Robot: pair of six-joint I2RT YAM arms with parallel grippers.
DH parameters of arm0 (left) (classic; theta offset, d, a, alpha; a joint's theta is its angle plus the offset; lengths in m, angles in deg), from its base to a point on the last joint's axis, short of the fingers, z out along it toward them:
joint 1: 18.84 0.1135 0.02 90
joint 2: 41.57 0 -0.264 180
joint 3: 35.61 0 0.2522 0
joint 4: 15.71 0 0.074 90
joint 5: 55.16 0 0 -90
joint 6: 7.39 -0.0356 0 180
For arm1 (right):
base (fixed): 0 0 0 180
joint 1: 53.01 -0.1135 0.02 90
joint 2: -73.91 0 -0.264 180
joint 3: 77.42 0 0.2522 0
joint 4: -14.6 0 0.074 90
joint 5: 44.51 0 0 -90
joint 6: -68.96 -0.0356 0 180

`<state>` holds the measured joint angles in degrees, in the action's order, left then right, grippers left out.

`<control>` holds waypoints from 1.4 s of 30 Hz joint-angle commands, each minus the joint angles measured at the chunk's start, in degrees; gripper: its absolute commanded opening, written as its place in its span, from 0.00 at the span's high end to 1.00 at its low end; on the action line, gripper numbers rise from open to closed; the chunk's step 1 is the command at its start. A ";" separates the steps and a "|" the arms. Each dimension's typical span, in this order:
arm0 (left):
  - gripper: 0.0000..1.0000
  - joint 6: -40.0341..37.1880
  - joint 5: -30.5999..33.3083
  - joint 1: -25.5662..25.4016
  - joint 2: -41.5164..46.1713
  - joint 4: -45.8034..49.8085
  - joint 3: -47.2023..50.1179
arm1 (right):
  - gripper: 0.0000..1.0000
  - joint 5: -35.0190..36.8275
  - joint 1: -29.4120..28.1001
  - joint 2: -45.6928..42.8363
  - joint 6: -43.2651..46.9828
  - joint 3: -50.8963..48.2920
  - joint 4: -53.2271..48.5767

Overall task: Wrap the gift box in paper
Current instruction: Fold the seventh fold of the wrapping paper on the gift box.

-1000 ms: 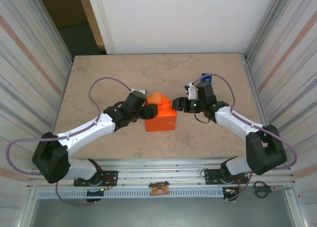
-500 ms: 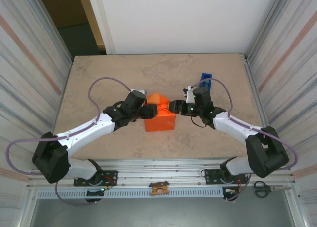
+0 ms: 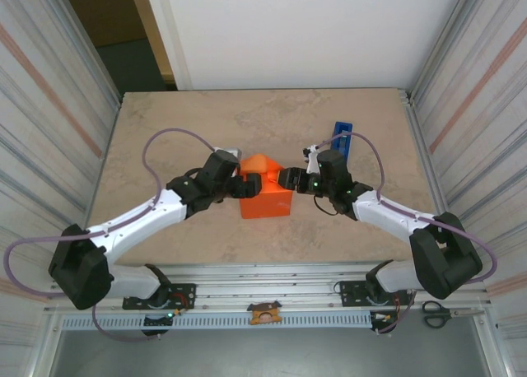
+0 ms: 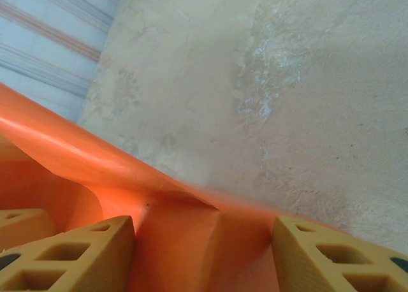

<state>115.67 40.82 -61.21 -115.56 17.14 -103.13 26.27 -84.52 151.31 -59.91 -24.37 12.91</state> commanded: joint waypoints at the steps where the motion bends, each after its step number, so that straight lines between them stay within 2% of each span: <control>1: 0.01 -2.34 0.16 0.18 3.40 -0.74 -1.30 | 0.43 1.32 -0.46 0.90 0.55 -2.46 -6.89; 5: 0.01 -1.51 2.82 0.09 2.90 5.50 -5.75 | 0.42 1.16 -0.48 1.17 0.38 -2.20 -6.98; 8: 0.11 -0.74 2.14 0.09 6.52 6.32 -6.77 | 0.43 1.07 -0.48 1.12 0.38 -2.09 -7.02; 10: 0.28 -0.87 -1.76 0.35 9.05 3.59 -6.19 | 0.43 1.21 -0.46 1.25 0.33 -1.98 -7.15; 12: 0.53 -0.94 -6.14 0.36 9.91 2.41 -6.53 | 0.43 1.09 -0.48 1.39 0.38 -1.89 -7.25; 13: 0.62 -0.87 -8.21 0.36 9.67 1.98 -6.86 | 0.43 1.09 -0.49 1.48 0.38 -1.79 -7.33; 16: 0.83 -1.01 -13.92 0.36 6.63 2.26 -9.27 | 0.43 0.99 -0.49 1.51 0.38 -1.63 -7.33; 19: 0.95 -1.85 -17.29 0.02 1.72 3.09 -12.38 | 0.43 1.12 -0.65 1.39 0.38 -1.62 -7.42; 28: 0.95 -2.18 -18.32 -0.70 -10.19 6.46 -19.12 | 0.43 0.99 -0.66 1.17 0.64 -1.59 -7.95; 42: 0.92 -1.41 -18.30 -1.05 -15.53 4.19 -18.67 | 0.44 0.21 -0.64 0.73 1.08 -0.75 -8.56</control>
<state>114.36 22.83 -61.71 -129.95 21.73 -120.42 26.18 -84.52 151.25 -59.89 -24.32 12.78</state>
